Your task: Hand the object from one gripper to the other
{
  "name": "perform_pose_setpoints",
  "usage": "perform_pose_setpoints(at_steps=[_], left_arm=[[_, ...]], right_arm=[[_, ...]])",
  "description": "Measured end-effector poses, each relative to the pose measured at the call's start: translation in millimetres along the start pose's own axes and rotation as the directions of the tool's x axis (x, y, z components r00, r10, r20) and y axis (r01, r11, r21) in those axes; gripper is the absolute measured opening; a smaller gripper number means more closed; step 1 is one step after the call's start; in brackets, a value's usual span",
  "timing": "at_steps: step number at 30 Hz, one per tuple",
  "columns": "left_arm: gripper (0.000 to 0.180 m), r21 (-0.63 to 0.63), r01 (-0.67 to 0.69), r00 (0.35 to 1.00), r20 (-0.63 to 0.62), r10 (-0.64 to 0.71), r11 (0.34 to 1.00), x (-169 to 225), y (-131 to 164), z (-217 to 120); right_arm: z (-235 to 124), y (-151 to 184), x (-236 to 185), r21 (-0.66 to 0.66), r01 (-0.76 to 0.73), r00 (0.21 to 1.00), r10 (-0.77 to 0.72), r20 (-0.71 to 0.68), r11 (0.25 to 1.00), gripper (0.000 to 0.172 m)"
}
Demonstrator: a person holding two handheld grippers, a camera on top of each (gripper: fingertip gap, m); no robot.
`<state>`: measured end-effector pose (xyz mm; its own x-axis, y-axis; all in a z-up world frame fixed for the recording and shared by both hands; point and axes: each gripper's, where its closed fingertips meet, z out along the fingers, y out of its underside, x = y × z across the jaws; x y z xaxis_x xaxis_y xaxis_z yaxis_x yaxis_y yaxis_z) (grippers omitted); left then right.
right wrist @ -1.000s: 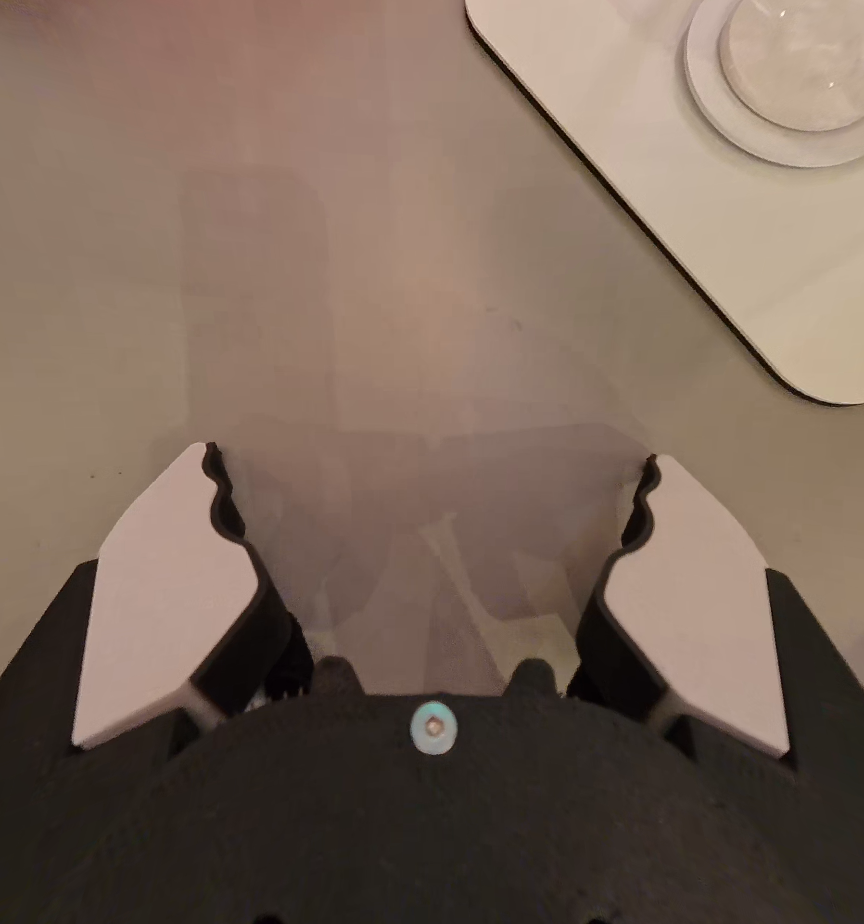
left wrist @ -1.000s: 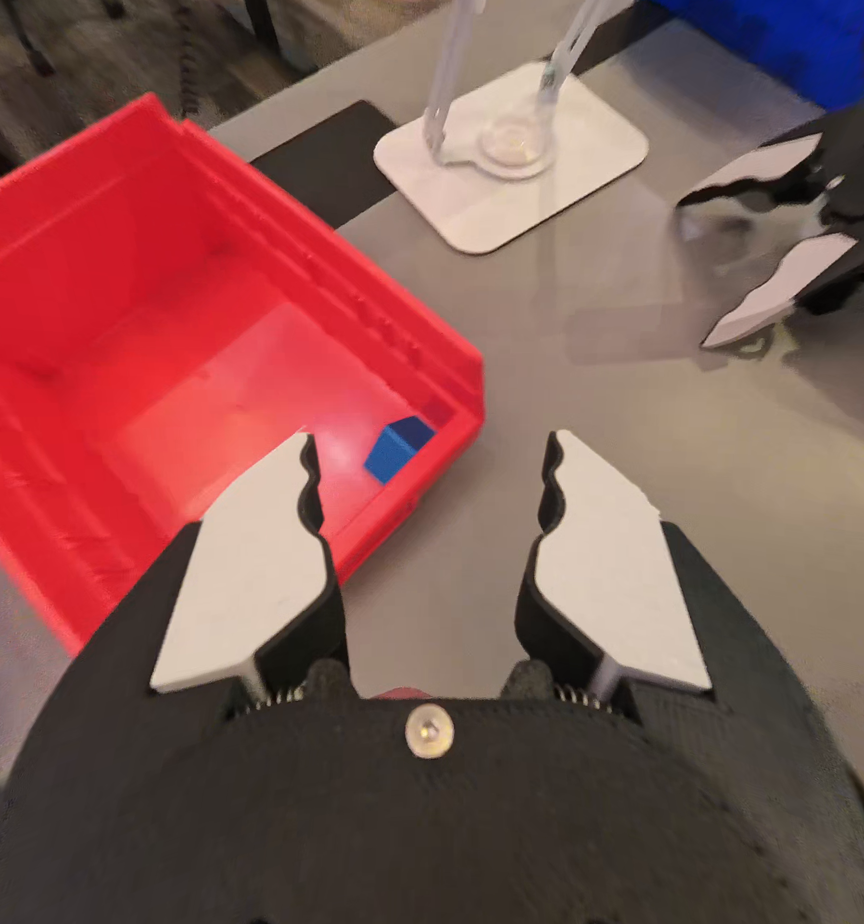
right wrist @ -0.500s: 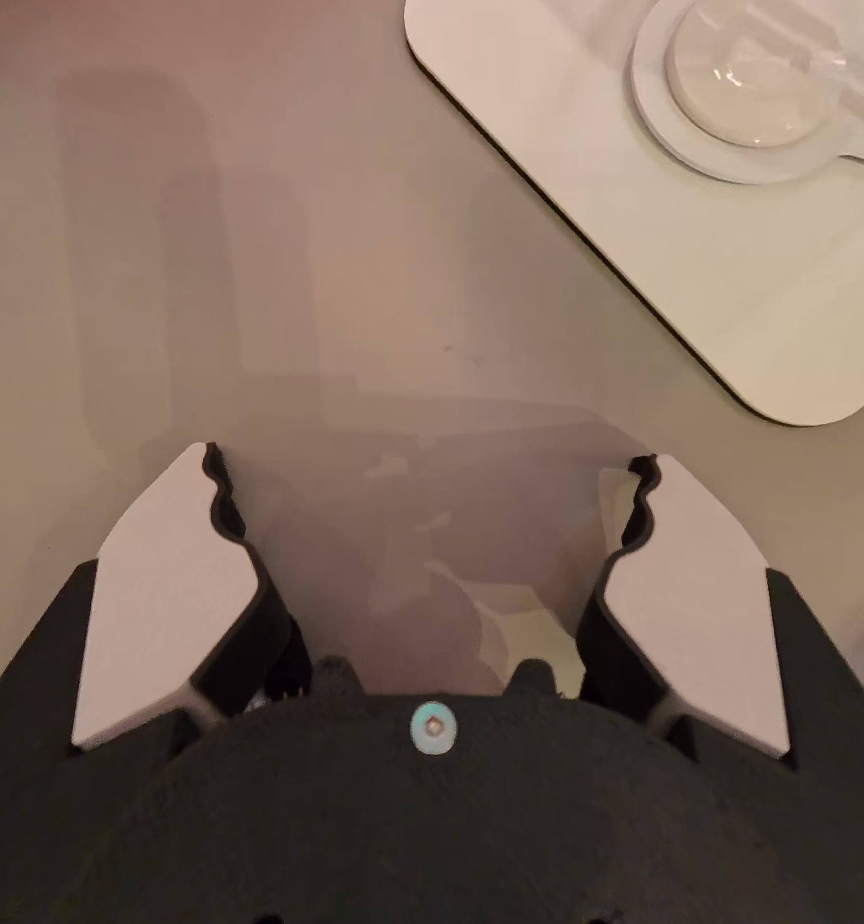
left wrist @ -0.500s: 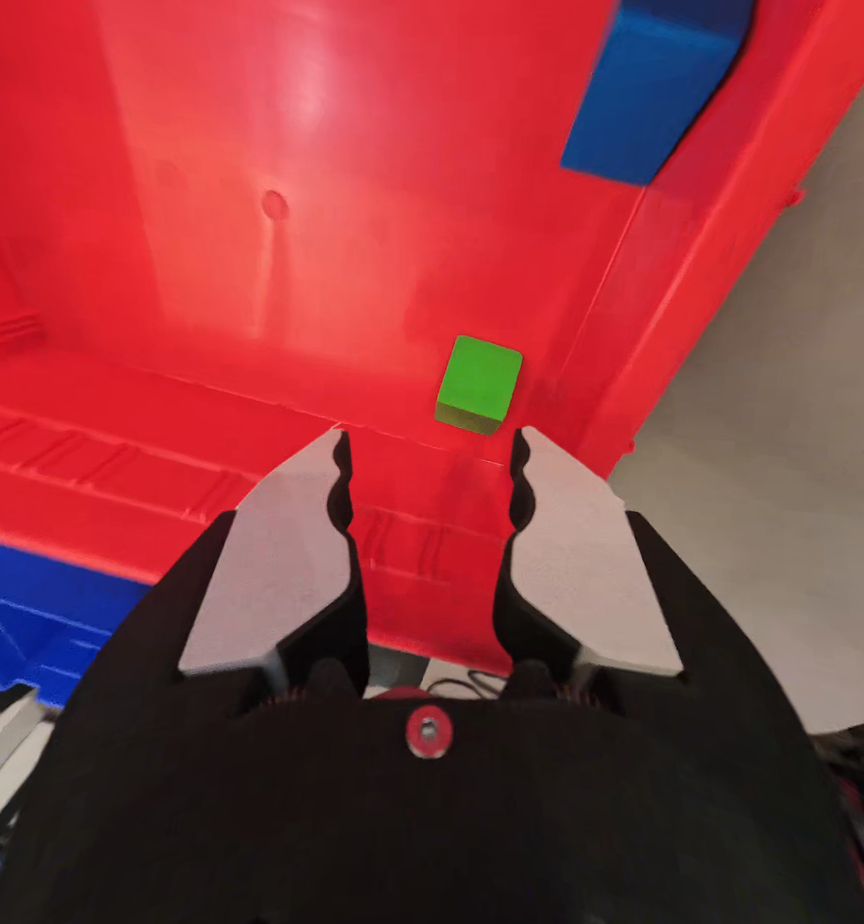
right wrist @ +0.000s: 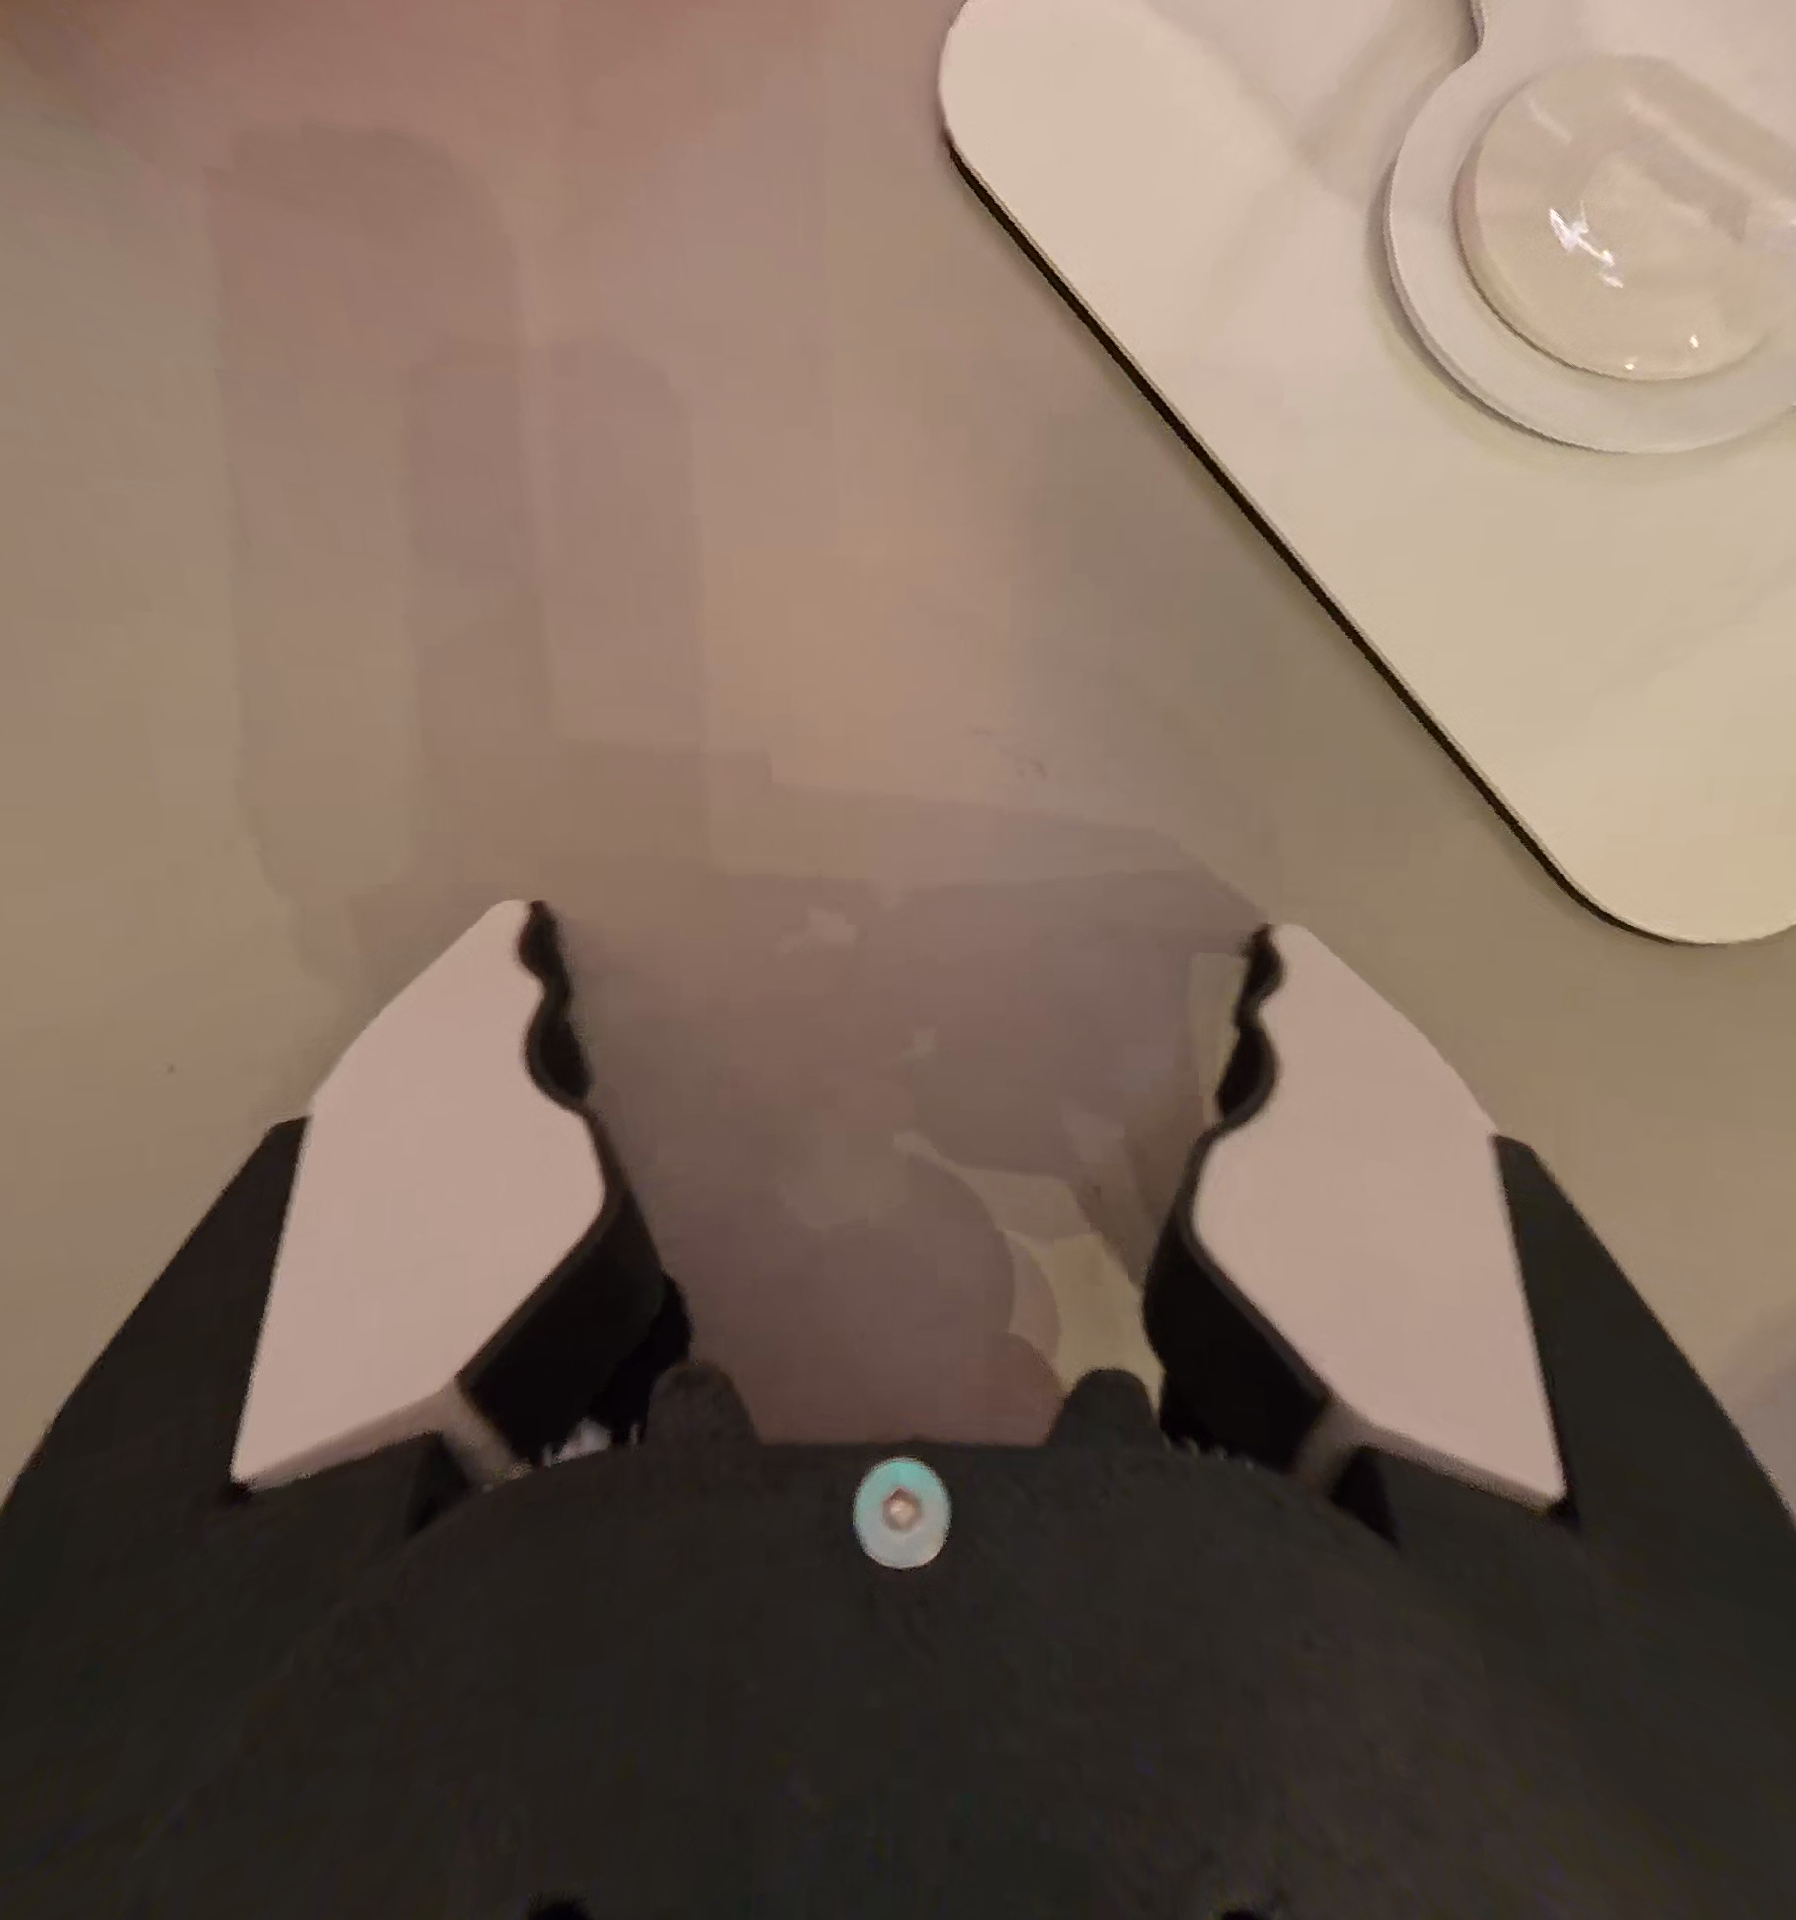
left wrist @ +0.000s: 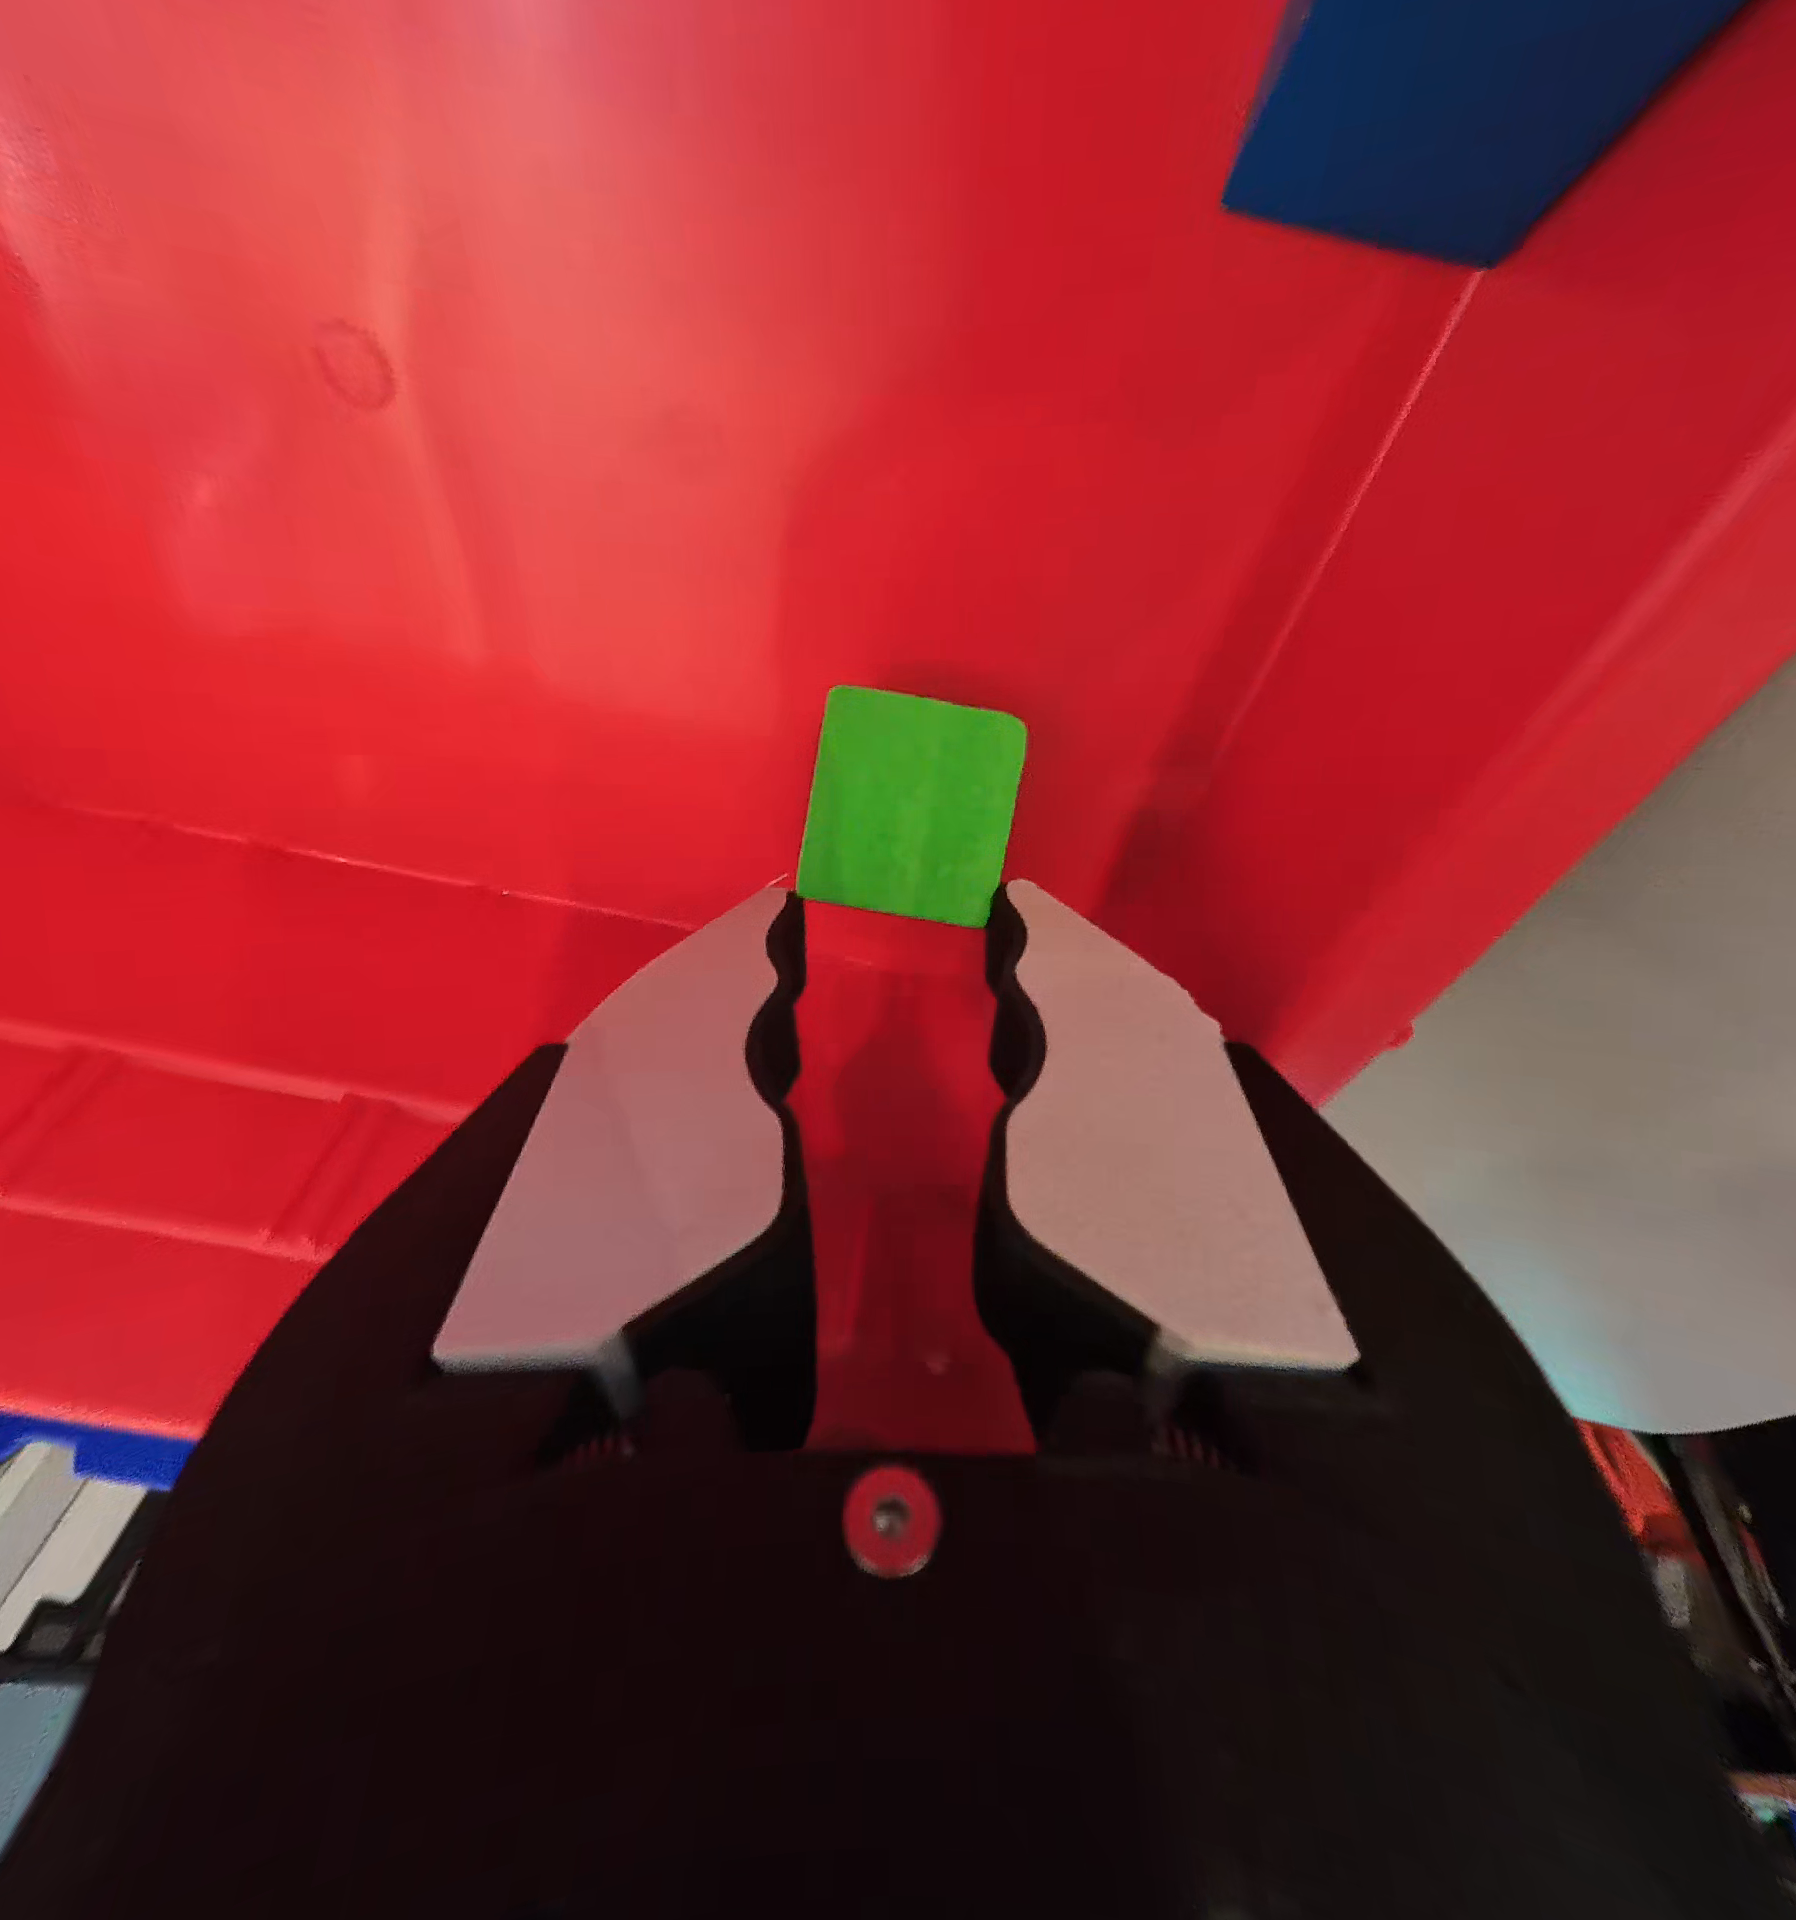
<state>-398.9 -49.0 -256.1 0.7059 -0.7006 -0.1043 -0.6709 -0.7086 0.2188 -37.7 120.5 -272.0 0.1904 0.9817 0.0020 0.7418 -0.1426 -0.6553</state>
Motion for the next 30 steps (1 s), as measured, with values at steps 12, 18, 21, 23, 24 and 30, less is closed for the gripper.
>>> perform_pose_setpoints(at_steps=[12,18,21,23,24,30], left_arm=[[0.033,0.236,-0.101,0.989,0.129,0.072,0.967,51.8,-70.0,-133.9],[0.033,0.286,-0.195,0.974,0.165,0.152,0.938,94.2,-120.1,-179.3],[0.033,0.318,-0.222,0.970,0.165,0.177,0.922,107.7,-134.6,-191.6],[0.033,0.329,-0.230,0.969,0.166,0.184,0.916,112.5,-140.4,-196.1],[0.033,0.316,-0.233,0.966,0.181,0.183,0.920,111.2,-140.5,-196.1],[0.036,0.328,-0.250,0.964,0.170,0.203,0.911,117.1,-146.8,-197.8]], right_arm=[[-69.7,-152.6,-123.7,0.468,0.256,0.896,-0.390,0.214,0.846,0.060],[-61.6,-189.3,-149.9,0.530,0.304,0.857,-0.471,0.212,0.792,0.048],[-56.4,-191.6,-151.3,0.539,0.287,0.859,-0.462,0.221,0.792,0.050],[-57.4,-191.2,-150.7,0.553,0.276,0.859,-0.460,0.226,0.787,0.044],[-59.5,-191.2,-150.7,0.566,0.270,0.857,-0.462,0.227,0.779,0.040],[-68.0,-186.0,-150.0,0.610,0.260,0.847,-0.479,0.228,0.749,0.032]])
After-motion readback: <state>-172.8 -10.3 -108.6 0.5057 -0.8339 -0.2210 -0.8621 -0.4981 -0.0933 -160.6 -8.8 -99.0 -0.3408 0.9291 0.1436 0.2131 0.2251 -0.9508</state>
